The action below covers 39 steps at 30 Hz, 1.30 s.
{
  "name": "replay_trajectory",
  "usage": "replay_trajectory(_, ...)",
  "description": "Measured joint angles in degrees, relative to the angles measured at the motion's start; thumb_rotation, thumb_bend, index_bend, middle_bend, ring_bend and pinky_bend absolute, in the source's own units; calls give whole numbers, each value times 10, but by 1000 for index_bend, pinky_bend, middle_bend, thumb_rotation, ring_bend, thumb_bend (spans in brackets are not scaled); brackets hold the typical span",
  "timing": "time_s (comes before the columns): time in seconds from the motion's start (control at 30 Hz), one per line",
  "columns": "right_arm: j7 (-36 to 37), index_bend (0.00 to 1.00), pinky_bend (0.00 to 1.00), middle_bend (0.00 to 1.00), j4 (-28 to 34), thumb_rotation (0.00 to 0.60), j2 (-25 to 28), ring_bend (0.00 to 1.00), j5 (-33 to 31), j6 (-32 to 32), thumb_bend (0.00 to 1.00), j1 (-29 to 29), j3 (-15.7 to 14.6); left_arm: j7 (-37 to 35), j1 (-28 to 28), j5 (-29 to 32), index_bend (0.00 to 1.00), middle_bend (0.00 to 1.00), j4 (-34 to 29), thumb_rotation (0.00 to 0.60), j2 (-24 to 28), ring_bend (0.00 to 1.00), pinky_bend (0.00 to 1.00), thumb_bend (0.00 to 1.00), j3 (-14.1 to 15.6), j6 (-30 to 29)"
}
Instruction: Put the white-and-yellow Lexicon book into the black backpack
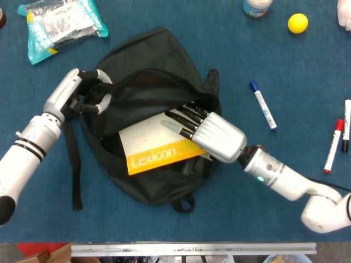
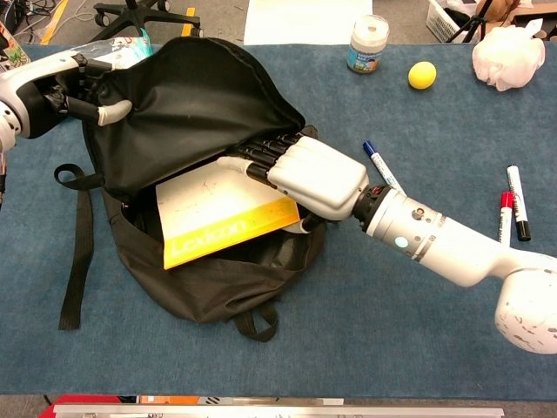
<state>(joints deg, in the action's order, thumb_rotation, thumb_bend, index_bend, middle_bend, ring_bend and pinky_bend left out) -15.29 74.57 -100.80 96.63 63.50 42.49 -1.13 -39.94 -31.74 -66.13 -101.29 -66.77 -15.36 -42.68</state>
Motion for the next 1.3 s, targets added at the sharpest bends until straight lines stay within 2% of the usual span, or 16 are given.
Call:
replay_trajectory(0.17,-6,0,163,79,32,600,34,5,16,14,179,-11,-18,2,1,-2,651,614,-3,600,3,602,719,447,3,1)
replay_trajectory(0.27,-4,0,163,100,56,600,68,5,42,42,180,-25,-39,2,2,-7,650,609,-7,600,6,592,709,447,6,2)
replay_trajectory(0.47,11,0,165,122,85,600,140,5,97,134,183,-63,-74,7,3,-28,646,596,-12,600,10,574,693,447,17,5)
replay_trajectory(0.6,19,1,165,138,97,600,183,5,122,199,186,-92,-83,15,2,-45,626,562,-14,600,11,522,633,446,25,7)
replay_trajectory(0.7,31,4,167,141,104,600,208,5,128,250,187,-115,-77,22,-1,-70,580,518,-15,600,15,468,567,447,35,12)
replay_trajectory(0.8,40,9,167,142,111,600,233,5,123,283,188,-133,-60,34,-7,-108,470,444,-15,600,22,388,473,446,48,20)
replay_trajectory(0.93,52,12,169,149,117,600,257,5,98,298,188,-150,-34,56,-21,-170,314,334,-15,600,36,285,329,446,70,33)
replay_trajectory(1.0,59,12,171,149,118,600,264,5,81,298,187,-157,-26,71,-33,-202,256,305,-15,600,48,268,287,446,84,44)
replay_trajectory(1.13,70,12,171,149,111,600,272,5,52,289,188,-169,-13,106,-56,-235,210,291,-22,600,80,261,264,433,105,65)
replay_trajectory(1.3,89,13,174,149,99,600,276,5,29,279,187,-180,4,133,-62,-230,210,312,-37,600,101,277,267,410,120,61)
